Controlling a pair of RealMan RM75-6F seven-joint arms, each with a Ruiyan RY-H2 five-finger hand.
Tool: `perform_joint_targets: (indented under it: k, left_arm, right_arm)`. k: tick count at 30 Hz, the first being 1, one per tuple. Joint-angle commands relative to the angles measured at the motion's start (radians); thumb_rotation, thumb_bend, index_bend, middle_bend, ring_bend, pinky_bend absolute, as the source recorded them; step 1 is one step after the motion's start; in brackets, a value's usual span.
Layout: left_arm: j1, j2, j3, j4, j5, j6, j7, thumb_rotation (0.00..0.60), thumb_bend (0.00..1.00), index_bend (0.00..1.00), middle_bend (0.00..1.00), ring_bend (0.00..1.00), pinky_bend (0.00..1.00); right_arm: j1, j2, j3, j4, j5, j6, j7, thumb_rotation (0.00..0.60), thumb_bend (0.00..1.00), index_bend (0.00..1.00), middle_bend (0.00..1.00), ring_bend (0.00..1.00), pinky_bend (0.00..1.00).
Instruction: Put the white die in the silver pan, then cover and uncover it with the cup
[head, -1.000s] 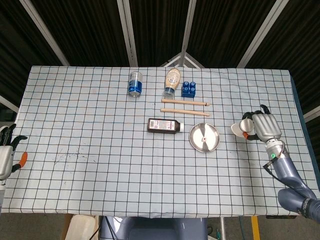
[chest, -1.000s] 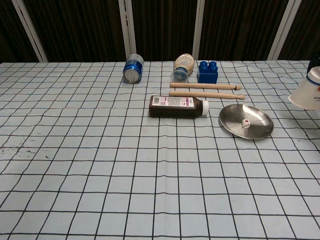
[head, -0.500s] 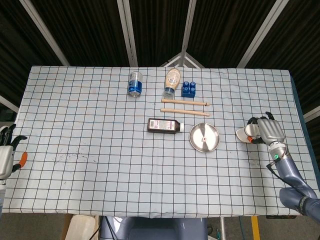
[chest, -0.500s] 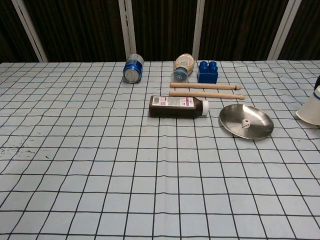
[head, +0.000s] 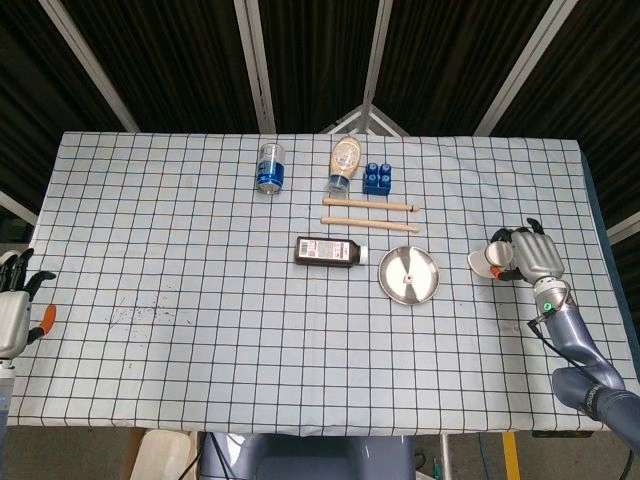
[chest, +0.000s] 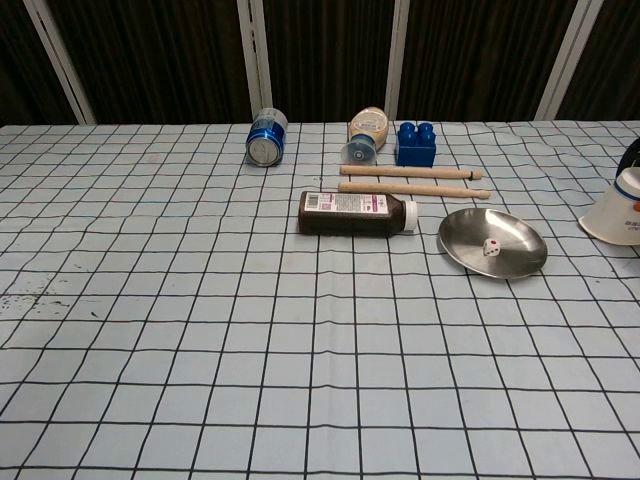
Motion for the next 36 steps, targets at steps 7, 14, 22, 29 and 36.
perform_joint_targets:
  k: [7,14,22,29,36]
  left_arm:
    - [-0.001,-0.002,-0.002,0.002,-0.003,0.0,0.002,0.6,0.55,0.29,0.0,0.0,0.1]
    - [0.001,0.002,-0.001,0.002,0.003,0.005,-0.009,0.6,0.55,0.28,0.0,0.0,0.1]
    - [0.008,0.012,0.0,-0.006,0.008,0.013,-0.024,0.6,0.55,0.28,0.0,0.0,0.1]
    - [0.011,0.03,0.002,-0.019,0.012,0.009,-0.052,0.6,0.55,0.28,0.0,0.0,0.1]
    - [0.024,0.057,0.011,-0.042,0.037,0.027,-0.097,0.6,0.55,0.28,0.0,0.0,0.1]
  right_arm:
    - [0.008,-0.003,-0.006,0.019,-0.017,-0.028,0.021,0.6,0.29,0.28,0.27,0.17,0.0]
    - [-0.005,0.05,0.002,-0.046,0.011,-0.048,-0.004,0.6,0.05,0.04,0.05,0.03,0.0]
    - [-0.099,0.184,0.013,-0.255,-0.003,0.12,-0.015,0.6,0.04,0.02,0.04,0.03,0.0]
    - [-0.261,0.306,-0.041,-0.502,-0.049,0.362,-0.111,0.6,0.04,0.04,0.05,0.05,0.0]
    - [-0.439,0.247,-0.097,-0.581,-0.124,0.681,-0.228,0.6,0.04,0.14,0.11,0.11,0.0]
